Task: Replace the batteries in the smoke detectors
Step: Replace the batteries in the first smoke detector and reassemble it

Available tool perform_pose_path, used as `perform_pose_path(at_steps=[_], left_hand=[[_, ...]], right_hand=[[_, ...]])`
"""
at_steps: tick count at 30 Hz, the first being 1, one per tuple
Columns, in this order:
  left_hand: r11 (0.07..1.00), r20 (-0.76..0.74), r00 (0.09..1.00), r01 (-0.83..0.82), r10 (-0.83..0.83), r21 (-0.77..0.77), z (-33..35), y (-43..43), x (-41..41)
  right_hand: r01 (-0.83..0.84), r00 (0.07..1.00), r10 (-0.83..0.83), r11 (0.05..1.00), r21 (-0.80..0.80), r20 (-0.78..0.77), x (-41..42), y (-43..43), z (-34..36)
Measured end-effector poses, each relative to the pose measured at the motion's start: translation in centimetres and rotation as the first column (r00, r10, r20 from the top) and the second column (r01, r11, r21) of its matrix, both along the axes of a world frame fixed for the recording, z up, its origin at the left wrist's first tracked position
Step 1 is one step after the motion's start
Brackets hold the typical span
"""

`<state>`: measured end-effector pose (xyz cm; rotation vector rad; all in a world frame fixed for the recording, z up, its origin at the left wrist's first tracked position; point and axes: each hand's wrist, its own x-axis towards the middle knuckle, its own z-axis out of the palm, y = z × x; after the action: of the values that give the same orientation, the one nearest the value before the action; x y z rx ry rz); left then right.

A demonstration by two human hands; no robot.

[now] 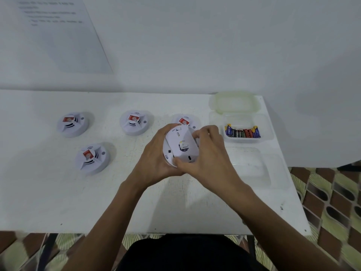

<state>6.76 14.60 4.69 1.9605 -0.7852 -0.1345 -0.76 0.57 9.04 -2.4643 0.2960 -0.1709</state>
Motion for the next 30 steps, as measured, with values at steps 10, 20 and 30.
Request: perform_pose_path(at_steps=[10, 20, 30], left_hand=[[0.999, 0.0, 0.999, -0.034, 0.034, 0.038, 0.2, 1.3, 0.2], [0.999, -0.051, 0.998, -0.03, 0.032, 0.038, -1.8, 4.1, 2.7], [0.998, -0.076, 0.997, -0.009, 0.013, 0.059, -2.3, 4.3, 4.0]], right_hand=[[0.067, 0.997, -0.051, 0.937, 0.342, -0.054, 1.1, 0.3, 0.1], [0.168, 0.984, -0.176, 0.801, 0.574, -0.042, 1.0, -3.4, -3.0], [-0.258, 0.943, 0.213, 0.953, -0.16, -0.254, 2.0, -2.3, -9.6]])
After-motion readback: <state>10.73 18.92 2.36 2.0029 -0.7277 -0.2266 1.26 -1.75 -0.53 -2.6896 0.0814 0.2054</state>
